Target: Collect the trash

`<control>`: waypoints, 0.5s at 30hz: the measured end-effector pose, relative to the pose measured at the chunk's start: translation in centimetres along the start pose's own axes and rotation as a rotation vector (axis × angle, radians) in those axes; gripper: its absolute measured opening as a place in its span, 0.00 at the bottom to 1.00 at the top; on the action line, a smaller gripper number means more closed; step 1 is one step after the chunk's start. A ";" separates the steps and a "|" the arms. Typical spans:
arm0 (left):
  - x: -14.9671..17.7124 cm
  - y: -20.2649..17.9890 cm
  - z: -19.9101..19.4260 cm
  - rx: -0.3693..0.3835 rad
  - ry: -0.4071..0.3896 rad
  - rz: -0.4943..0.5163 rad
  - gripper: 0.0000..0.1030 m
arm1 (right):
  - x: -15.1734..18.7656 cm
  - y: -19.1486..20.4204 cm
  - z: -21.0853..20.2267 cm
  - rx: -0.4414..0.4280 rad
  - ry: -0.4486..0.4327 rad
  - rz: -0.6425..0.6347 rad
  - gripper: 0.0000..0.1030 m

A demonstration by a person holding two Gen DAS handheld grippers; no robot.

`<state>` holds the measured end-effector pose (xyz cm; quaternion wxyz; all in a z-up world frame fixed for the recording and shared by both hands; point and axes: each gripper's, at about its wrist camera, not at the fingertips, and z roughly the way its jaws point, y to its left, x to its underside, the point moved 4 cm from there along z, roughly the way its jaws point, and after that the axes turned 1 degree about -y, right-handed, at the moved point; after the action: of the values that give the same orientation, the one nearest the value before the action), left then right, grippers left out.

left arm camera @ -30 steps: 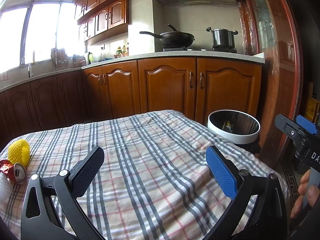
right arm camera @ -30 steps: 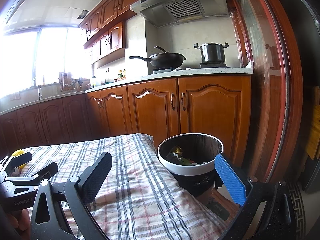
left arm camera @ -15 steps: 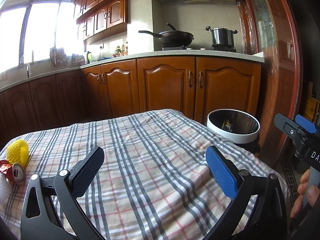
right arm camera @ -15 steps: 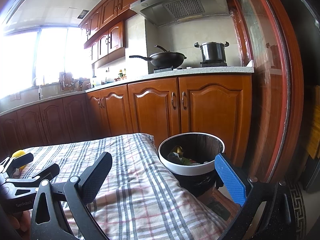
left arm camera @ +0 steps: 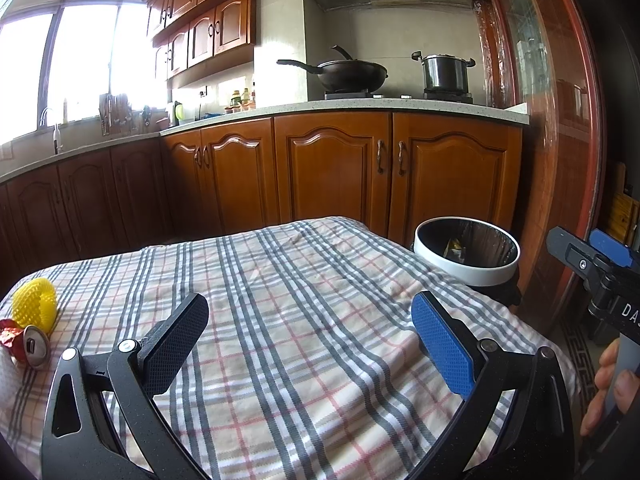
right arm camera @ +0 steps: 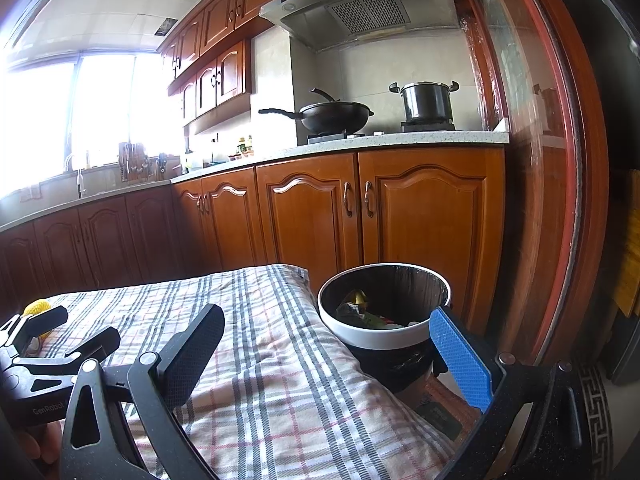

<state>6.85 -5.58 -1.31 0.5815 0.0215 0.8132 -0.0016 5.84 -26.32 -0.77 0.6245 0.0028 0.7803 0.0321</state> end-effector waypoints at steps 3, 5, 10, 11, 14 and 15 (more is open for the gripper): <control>0.0 0.0 0.0 0.001 0.001 0.000 1.00 | 0.0 0.1 0.0 -0.001 0.001 -0.001 1.00; 0.1 0.0 0.1 0.002 0.001 0.001 1.00 | 0.0 0.1 0.1 -0.002 0.002 -0.001 1.00; 0.1 0.1 0.2 0.002 0.003 0.000 1.00 | 0.1 0.2 0.1 -0.005 0.004 0.002 1.00; 0.1 0.0 0.2 0.003 0.003 0.000 1.00 | 0.1 0.1 0.2 -0.006 0.005 0.001 1.00; 0.2 0.1 0.2 0.002 0.003 0.001 1.00 | 0.1 0.1 0.3 -0.007 0.006 0.003 1.00; 0.1 0.1 0.2 0.003 0.003 0.000 1.00 | 0.1 0.1 0.3 -0.008 0.007 0.003 1.00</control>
<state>6.98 -5.49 -1.51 0.5801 0.0221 0.8142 -0.0027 6.12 -26.23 -0.91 0.6218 0.0013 0.7824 0.0360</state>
